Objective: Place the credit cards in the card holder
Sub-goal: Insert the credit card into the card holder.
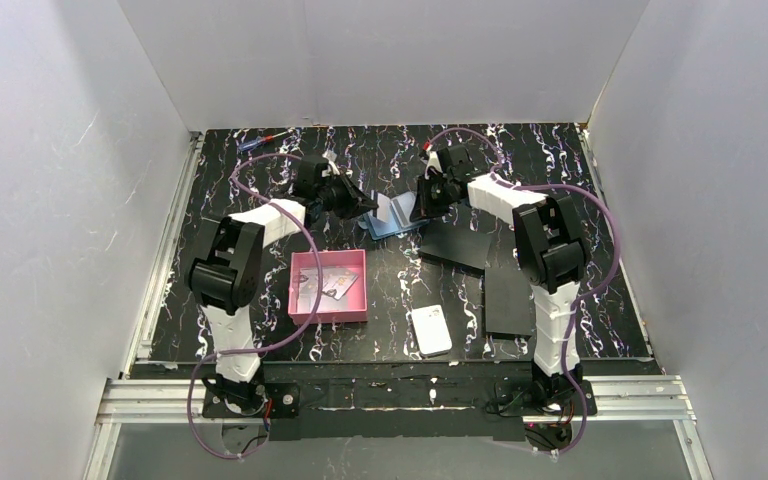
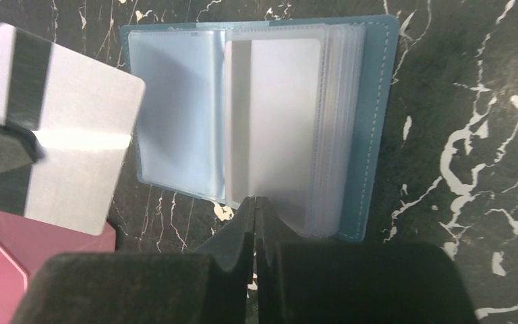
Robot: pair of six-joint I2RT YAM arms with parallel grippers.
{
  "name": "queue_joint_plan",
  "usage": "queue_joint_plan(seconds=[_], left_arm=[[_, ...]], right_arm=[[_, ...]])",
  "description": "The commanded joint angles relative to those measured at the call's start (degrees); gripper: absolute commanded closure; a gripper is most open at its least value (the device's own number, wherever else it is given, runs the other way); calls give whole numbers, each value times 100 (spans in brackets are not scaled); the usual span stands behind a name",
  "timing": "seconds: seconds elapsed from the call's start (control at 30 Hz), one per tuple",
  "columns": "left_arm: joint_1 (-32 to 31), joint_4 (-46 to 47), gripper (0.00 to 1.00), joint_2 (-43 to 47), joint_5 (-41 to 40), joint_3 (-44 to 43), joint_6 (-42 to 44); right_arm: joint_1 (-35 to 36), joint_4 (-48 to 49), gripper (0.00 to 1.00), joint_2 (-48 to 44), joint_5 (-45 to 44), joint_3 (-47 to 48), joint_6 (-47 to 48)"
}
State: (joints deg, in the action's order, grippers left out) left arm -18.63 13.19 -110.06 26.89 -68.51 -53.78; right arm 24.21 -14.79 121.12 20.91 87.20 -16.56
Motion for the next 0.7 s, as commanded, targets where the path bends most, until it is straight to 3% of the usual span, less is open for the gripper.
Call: queue_joint_plan(seconds=[0.0, 0.67], left_arm=[[-136, 75, 100, -98, -145, -237, 52], [-237, 812, 100, -598, -233, -39, -202]], right_arm=[[-65, -130, 95, 20, -288, 282, 329], [-232, -156, 96, 277, -287, 219, 399]])
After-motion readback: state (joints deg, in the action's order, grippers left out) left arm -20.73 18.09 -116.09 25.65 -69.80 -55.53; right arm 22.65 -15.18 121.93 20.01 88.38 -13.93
